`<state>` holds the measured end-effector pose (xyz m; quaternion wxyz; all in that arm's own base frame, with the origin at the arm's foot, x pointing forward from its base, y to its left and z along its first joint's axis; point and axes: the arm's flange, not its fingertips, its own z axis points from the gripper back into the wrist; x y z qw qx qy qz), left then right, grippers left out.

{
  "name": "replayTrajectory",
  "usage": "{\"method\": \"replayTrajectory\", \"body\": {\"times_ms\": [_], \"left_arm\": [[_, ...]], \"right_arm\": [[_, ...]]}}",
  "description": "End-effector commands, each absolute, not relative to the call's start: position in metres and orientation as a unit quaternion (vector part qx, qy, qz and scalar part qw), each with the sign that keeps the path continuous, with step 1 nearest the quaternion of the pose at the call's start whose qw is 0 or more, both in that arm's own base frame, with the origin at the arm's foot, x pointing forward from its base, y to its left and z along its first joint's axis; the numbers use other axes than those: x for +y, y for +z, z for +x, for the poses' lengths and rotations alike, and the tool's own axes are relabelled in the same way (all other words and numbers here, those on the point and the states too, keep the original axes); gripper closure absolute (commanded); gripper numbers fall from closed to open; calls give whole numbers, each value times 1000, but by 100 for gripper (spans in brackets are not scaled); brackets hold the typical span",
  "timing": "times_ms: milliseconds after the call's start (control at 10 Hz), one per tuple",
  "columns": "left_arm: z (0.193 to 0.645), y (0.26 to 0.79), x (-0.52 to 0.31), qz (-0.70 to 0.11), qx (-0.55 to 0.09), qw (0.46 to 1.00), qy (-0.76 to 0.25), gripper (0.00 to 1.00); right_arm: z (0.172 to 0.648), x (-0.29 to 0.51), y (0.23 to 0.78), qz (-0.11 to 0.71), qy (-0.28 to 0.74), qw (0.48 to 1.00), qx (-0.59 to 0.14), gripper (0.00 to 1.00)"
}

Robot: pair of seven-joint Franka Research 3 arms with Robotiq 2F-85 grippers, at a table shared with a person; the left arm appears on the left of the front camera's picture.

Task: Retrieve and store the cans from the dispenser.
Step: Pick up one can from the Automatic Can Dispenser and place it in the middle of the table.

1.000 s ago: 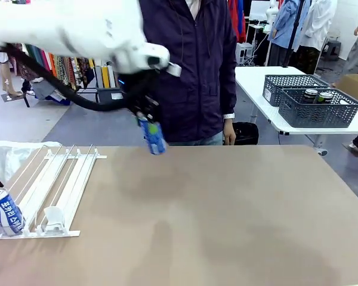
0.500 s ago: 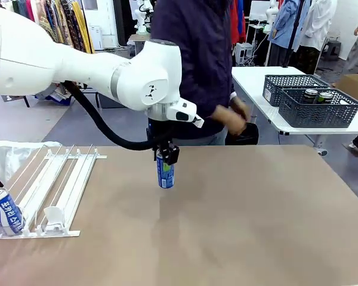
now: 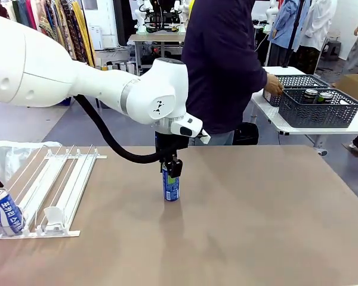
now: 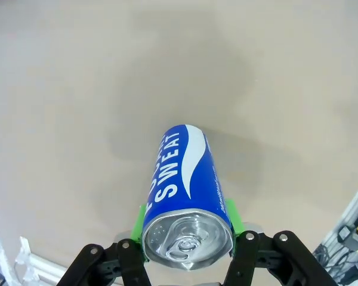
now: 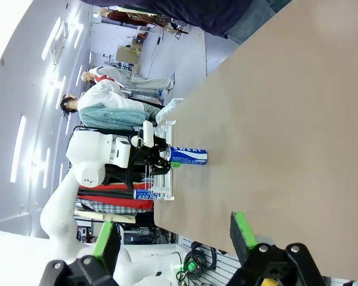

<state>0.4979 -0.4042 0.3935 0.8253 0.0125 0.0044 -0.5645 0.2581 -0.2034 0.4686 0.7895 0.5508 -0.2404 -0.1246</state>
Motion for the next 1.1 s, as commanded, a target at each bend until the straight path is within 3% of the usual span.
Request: {"method": "replayTrajectory", "body": {"times_ms": [0, 100, 500, 800, 1000], "left_arm": [[497, 396, -399, -5, 13, 819, -574, 47], [497, 398, -398, -3, 11, 822, -570, 0], [497, 427, -390, -18, -14, 829, -559, 0], [493, 547, -334, -98, -55, 844, -524, 0], [501, 607, -240, -177, -121, 885, -413, 0]], "right_arm": [[258, -205, 469, 554, -118, 786, -247, 0], [258, -205, 469, 554, -118, 786, -247, 0], [258, -205, 469, 554, -118, 786, -247, 0], [258, -205, 469, 554, -118, 786, -247, 0], [258, -205, 469, 554, -118, 786, -247, 0]]}}
